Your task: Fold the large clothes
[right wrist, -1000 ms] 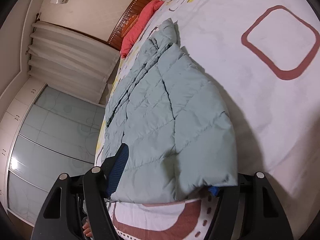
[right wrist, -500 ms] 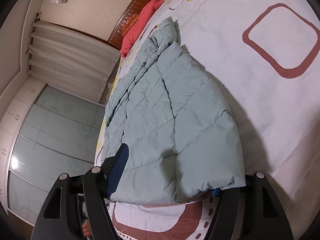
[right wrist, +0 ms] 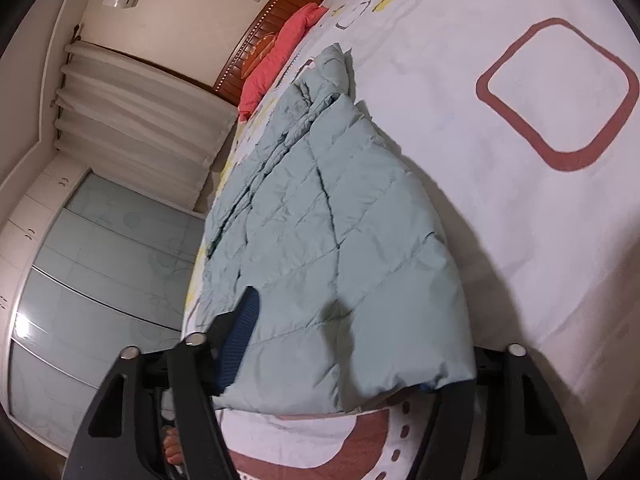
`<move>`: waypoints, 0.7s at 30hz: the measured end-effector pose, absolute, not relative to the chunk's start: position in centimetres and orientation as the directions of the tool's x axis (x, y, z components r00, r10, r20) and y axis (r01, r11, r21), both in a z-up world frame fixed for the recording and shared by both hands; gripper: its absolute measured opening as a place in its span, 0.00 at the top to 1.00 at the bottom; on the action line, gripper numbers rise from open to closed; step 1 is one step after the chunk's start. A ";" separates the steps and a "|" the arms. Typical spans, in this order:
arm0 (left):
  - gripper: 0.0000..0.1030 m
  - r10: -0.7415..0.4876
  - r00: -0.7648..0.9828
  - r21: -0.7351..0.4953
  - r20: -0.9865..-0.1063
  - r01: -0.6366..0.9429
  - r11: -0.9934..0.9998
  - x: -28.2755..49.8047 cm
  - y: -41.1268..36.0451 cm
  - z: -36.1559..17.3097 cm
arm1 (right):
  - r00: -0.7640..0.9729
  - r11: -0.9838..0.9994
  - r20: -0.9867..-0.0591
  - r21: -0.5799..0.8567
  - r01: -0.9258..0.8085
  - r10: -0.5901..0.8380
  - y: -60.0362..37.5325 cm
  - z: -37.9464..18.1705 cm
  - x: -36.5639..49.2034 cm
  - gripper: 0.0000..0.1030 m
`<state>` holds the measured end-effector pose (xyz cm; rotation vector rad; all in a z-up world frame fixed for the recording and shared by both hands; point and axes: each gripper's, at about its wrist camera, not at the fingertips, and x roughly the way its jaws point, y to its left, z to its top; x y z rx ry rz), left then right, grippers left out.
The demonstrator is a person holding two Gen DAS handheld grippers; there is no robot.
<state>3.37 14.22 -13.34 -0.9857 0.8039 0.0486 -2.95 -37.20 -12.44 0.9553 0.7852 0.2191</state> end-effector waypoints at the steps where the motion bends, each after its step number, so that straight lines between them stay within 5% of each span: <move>1: 0.67 -0.309 0.727 -0.728 -0.613 -0.369 0.578 3.5 14.2 -13.2 | 0.707 0.581 -0.507 0.797 0.167 0.492 -37.3 -12.6 -2.8 0.56; 2: 0.83 -0.313 0.728 -0.730 -0.610 -0.362 0.579 3.8 14.2 -13.1 | 0.705 0.578 -0.511 0.797 0.173 0.493 -37.4 -12.8 -2.7 0.62; 4: 0.90 -0.317 0.734 -0.734 -0.600 -0.349 0.582 4.1 14.3 -12.8 | 0.697 0.575 -0.518 0.797 0.184 0.495 -37.7 -13.1 -2.5 0.87; 7: 0.96 -0.310 0.761 -0.742 -0.570 -0.315 0.592 3.8 14.7 -11.7 | 0.713 0.590 -0.514 0.789 0.172 0.478 -38.0 -12.6 -2.8 0.94; 21: 0.98 -0.330 0.828 -0.751 -0.453 -0.156 0.641 -0.9 14.7 -6.3 | 0.794 0.685 -0.413 0.729 -0.005 0.446 -37.2 -5.3 -7.4 0.97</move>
